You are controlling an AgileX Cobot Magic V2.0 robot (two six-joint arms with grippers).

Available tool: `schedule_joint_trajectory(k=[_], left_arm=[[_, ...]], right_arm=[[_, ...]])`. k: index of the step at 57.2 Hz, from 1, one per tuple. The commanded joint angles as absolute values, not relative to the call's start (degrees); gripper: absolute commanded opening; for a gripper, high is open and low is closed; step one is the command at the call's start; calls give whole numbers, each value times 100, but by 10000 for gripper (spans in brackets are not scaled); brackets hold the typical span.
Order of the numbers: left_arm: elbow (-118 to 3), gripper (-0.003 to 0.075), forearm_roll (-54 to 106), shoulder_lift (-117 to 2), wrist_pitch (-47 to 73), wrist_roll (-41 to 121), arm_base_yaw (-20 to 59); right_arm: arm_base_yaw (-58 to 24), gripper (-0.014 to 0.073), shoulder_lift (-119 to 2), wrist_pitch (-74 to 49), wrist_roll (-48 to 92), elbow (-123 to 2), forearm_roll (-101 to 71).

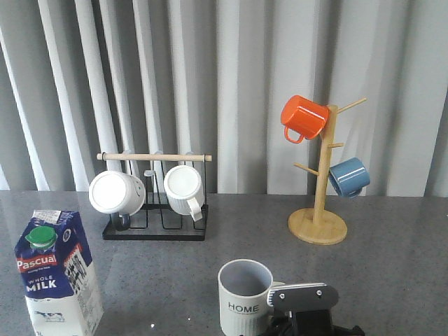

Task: Place milk next to cup
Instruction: 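Slide the white HOME mug with the right gripper toward the table center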

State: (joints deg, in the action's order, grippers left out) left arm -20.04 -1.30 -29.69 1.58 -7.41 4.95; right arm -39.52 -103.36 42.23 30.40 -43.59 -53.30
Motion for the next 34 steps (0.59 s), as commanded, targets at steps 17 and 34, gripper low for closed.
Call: schedule_joint_trajectory(k=[17, 34], left_arm=[[-2203, 565, -113, -3009, -278, -750, 524], [-2203, 565, -113, -3009, -278, -750, 524]], right_arm=[[-4155, 256, -9693, 4275, 3701, -4454, -5779], [-4486, 256, -9506, 4554, 4608, -4336, -6554]])
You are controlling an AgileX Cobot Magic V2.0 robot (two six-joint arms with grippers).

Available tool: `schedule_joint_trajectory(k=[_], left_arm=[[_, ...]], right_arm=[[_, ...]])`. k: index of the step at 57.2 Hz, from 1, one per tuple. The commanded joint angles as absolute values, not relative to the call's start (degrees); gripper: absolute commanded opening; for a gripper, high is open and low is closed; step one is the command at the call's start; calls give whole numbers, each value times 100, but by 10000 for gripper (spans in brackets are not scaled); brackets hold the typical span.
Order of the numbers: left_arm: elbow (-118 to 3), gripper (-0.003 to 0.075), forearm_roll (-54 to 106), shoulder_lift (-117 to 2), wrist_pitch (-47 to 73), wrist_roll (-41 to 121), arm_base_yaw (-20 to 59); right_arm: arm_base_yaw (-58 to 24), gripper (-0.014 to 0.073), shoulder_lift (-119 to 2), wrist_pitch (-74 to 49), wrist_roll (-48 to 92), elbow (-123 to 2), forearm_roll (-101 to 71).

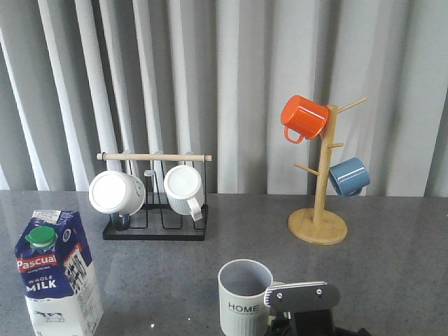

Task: Place milk next to cup
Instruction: 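Slide the white HOME mug with the right gripper toward the table center, then open the right gripper and pull it back from the mug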

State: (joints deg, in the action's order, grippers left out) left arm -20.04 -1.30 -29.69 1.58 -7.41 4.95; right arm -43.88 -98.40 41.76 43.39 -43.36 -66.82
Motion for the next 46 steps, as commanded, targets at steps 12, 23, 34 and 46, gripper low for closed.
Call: schedule_joint_trajectory(k=[12, 23, 34, 46], left_arm=[[-2203, 565, -113, -3009, -278, -750, 524], [-2203, 565, -113, -3009, -278, -750, 524], [-2203, 565, -113, -3009, -278, -750, 524], [-2203, 565, -113, -3009, -278, -750, 524]], right_arm=[[-4686, 256, -9019, 5051, 3654, -3496, -6092], [-4789, 256, -8176, 5069, 3359, -2793, -5256], [-4768, 256, -6890, 4737, 3609, -2452, -5207], [-4768, 256, -5746, 4381, 5346, -2339, -5679]])
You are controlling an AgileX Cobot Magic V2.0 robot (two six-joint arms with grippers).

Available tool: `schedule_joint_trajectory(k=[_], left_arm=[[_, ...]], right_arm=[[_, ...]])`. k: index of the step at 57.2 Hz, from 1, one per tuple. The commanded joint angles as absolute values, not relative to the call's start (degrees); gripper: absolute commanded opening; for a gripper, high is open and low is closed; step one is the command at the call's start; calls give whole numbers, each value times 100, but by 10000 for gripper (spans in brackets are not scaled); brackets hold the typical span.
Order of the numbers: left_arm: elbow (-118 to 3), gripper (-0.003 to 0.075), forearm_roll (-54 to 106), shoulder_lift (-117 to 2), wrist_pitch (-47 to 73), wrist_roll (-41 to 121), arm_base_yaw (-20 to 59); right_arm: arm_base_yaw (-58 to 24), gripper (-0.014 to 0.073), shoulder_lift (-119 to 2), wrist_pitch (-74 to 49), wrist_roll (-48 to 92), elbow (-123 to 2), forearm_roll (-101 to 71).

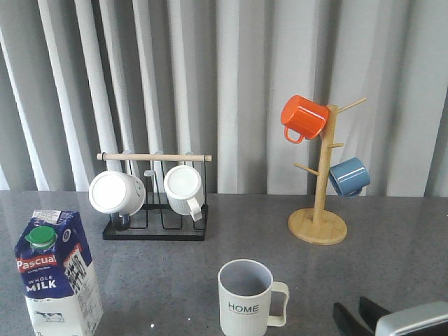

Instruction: Place milk next to cup

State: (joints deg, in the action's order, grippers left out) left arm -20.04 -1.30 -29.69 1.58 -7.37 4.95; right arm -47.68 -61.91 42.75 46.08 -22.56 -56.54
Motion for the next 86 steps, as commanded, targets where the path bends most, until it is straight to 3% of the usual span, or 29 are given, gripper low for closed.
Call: schedule_joint_trajectory(k=[1, 27, 42, 61, 70, 78, 86], left_arm=[[-2203, 565, -113, -3009, -278, -750, 524], [-2203, 565, -113, -3009, -278, -750, 524], [-2203, 559, -113, -3009, -278, -750, 524], [-2203, 559, -113, -3009, -278, -750, 524], [-2203, 559, -113, -3009, -278, -750, 524], [-2203, 559, -113, -3009, -278, -750, 524], [-2203, 559, -113, -3009, -278, -750, 524]], right_arm=[[-4768, 256, -5665, 4365, 5472, -2316, -5731], [-4768, 255, -5228, 4777, 5809, -1597, -5620], [-4768, 255, -5216, 6510, 3296, -532, -4670], [-4768, 254, -5216, 6046, 2110, -459, -3518], [-4768, 167, -5216, 6068, 1816, -459, -3061], [-4749, -9, -5216, 6015, 1799, -459, -3051], [-4234, -10, -5216, 5527, 1474, -472, -2702]])
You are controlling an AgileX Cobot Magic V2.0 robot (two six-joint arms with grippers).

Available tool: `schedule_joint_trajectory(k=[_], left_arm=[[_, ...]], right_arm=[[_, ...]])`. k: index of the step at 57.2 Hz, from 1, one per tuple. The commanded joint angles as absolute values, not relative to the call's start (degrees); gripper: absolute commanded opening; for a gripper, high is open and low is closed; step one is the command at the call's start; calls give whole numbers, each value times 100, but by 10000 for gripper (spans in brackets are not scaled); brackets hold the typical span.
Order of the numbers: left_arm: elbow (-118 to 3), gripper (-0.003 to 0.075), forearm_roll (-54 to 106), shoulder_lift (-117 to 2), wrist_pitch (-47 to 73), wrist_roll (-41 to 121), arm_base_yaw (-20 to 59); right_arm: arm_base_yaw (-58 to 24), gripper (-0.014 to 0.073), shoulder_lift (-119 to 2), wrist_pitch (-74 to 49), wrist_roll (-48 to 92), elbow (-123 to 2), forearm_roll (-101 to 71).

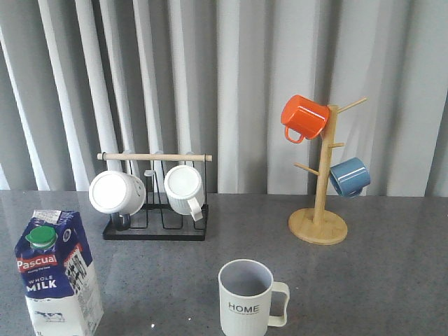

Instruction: Place milk next to cup

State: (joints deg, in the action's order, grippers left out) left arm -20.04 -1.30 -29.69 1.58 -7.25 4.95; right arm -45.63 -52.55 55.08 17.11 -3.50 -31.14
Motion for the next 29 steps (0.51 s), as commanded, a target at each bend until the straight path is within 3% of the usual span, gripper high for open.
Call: schedule_joint_trajectory(k=[1, 20, 29], left_arm=[[-2203, 559, -113, -3009, -278, -750, 524], [-2203, 559, -113, -3009, -278, -750, 524], [-2203, 558, -113, -3009, -278, -750, 524]], right_arm=[[-4171, -11, -5216, 5459, 1443, -472, -2653], [-3634, -9, -5216, 5960, 1165, -472, -2024], [-3453, -7, -5216, 5635, 1795, -475, -2014]])
